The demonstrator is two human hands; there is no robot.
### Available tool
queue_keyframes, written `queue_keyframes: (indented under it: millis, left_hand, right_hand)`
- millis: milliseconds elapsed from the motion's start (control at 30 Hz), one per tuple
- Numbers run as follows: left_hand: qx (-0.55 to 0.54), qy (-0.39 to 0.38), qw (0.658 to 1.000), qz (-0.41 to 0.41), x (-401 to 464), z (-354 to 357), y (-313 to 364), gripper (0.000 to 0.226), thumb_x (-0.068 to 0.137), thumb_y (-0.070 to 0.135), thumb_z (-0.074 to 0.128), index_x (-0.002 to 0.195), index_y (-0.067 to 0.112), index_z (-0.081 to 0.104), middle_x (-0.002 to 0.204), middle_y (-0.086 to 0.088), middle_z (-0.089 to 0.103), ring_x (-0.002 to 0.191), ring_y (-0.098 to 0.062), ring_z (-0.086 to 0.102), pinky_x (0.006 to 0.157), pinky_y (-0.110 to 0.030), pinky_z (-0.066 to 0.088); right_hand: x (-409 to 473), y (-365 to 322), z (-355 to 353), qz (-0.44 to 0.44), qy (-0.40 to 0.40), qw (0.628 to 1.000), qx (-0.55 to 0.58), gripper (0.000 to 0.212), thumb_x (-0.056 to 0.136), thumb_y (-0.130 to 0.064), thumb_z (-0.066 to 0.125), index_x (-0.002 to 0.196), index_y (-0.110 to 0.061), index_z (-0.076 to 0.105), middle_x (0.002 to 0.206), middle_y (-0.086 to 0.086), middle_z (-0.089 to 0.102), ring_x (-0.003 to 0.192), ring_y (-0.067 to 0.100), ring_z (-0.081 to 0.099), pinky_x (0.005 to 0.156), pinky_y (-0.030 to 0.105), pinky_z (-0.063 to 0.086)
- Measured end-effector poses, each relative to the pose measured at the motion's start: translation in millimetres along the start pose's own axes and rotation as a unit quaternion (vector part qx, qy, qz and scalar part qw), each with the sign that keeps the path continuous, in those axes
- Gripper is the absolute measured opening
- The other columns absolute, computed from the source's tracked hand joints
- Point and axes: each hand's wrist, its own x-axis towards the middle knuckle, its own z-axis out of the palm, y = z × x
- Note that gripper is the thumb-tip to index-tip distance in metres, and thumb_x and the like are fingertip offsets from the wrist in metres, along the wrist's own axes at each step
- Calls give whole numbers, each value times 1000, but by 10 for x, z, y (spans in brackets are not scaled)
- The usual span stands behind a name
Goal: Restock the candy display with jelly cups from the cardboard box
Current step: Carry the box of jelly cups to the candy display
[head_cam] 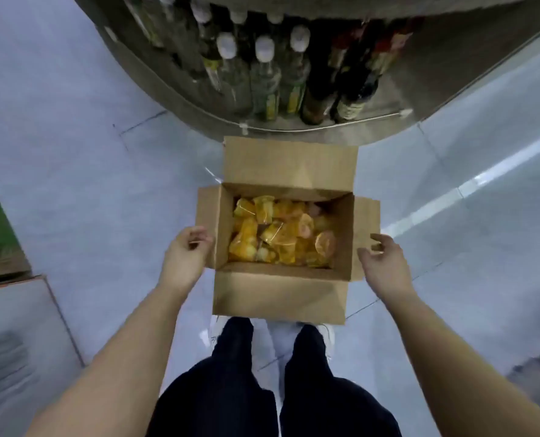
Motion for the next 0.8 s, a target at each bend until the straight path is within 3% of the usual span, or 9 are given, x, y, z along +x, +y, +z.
queue_keyframes:
  millis: [67, 167, 267, 333, 400, 533, 667, 800]
  left_hand:
    - [-7, 14, 1000, 17, 307, 179, -44, 32, 90, 21, 59, 120, 13, 52, 110, 0, 57, 98, -16, 54, 84, -30, 44]
    - [-4, -3, 1000, 24, 579, 375, -127, 41, 87, 20, 63, 125, 14, 48, 110, 2, 55, 99, -17, 54, 85, -33, 45]
    - [76, -12, 997, 2, 701, 562, -325, 41, 89, 20, 57, 128, 19, 45, 110, 4, 55, 100, -24, 55, 89, -40, 47]
    - [124, 21, 992, -5, 734, 616, -396, 30, 90, 18, 52, 120, 15, 54, 107, -5, 61, 100, -33, 57, 87, -42, 48]
    - [154, 41, 987, 17, 749, 627, -398, 20, 89, 15, 51, 106, 11, 62, 97, -11, 64, 90, -34, 57, 78, -38, 48]
    - [171, 48, 982, 57, 611, 496, -217, 9, 86, 6, 52, 84, 10, 61, 79, -9, 59, 74, -30, 52, 63, -30, 41]
    - [198, 59, 974, 92, 55, 223, 256, 23, 79, 2, 51, 59, 11, 48, 56, -8, 50, 56, -27, 45, 47, -27, 32]
    - [216, 16, 969, 119, -919, -164, 1054, 27, 78, 5, 49, 54, 16, 43, 52, -5, 46, 56, -28, 44, 48, -28, 33]
  right_hand:
    - [296, 44, 122, -14, 40, 999, 17, 42, 87, -26, 58, 126, -12, 49, 115, 11, 55, 89, 21, 57, 73, 28, 47]
    - [541, 122, 346, -19, 20, 999, 23, 42, 85, -24, 60, 124, -10, 50, 115, 12, 56, 103, 27, 57, 87, 37, 48]
    - [636, 287, 554, -7, 24, 1000, -11, 28, 87, -26, 54, 113, -16, 58, 96, 0, 60, 81, 20, 56, 64, 27, 42]
    - [668, 330, 635, -24, 43, 997, -55, 10, 87, -20, 51, 87, -14, 59, 77, 2, 59, 64, 19, 50, 51, 24, 34]
    - [683, 314, 657, -48, 71, 992, -94, 17, 87, -15, 51, 71, -11, 53, 66, 7, 53, 60, 26, 47, 51, 27, 33]
    - [500, 250, 515, -43, 79, 993, -76, 29, 88, -12, 51, 59, -6, 48, 54, 7, 48, 58, 30, 47, 51, 28, 33]
    - [-126, 151, 75, 2, 85, 996, -19, 29, 88, -17, 54, 62, -3, 52, 55, 8, 50, 58, 30, 48, 51, 29, 35]
    - [-1108, -96, -757, 43, 105, 993, 23, 42, 87, -17, 56, 49, -15, 39, 48, 2, 43, 54, 29, 44, 49, 30, 33]
